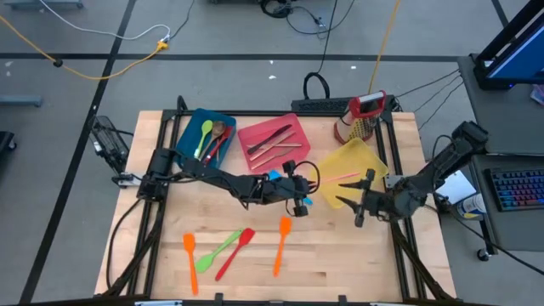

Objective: Pick & Place Kitchen Items
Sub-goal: Put the pink spatula into the yellow bin

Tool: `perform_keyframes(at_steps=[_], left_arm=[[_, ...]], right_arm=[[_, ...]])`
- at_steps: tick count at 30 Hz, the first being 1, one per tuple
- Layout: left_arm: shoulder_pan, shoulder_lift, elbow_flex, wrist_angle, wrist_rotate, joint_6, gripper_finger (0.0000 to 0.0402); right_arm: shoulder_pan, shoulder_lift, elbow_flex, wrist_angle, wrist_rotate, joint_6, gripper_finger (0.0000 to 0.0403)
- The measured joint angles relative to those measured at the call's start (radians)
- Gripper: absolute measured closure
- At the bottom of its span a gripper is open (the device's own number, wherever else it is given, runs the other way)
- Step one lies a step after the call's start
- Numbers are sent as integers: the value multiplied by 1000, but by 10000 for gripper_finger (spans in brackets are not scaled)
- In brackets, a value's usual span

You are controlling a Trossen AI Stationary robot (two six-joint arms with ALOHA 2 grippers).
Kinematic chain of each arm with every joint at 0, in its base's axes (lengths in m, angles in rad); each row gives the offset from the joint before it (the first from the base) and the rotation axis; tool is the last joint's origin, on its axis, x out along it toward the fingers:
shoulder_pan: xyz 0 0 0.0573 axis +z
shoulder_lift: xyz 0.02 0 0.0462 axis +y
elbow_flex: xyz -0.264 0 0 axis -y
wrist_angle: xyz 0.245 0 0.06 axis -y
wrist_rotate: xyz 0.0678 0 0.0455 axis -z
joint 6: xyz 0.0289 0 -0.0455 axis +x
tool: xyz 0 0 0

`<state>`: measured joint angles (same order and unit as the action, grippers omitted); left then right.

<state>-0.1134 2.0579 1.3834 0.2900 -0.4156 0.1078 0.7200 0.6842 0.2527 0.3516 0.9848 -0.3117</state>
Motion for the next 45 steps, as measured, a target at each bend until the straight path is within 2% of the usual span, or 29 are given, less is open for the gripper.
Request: perform_keyframes(at_steps=[4,10,15,21,27,35,41,45], left_arm=[[-4,0,0,25,0,4,380],[-11,0,0,3,0,-5,375],[-15,0,0,4,-3,-31,374],[-20,0,0,-25,2,-18,373],[-27,0,0,-17,0,65,372],[-21,-2,0,-6,-2,67,371],[-15,-2,1,-32,3,66,371],[-11,-2,2,-35,6,68,371]], right_arm=[[-121,-1,0,-76,-118,40,211],[-253,-1,0,-136,-268,20,211],[-328,-1,0,-232,-288,59,224],[-376,-1,0,-229,-438,52,254],[-421,-2,0,-267,-440,57,301],[-445,-1,-2,-283,-451,12,390],[-445,0,-2,-284,-450,11,381],[-445,0,-2,-287,-445,10,393]])
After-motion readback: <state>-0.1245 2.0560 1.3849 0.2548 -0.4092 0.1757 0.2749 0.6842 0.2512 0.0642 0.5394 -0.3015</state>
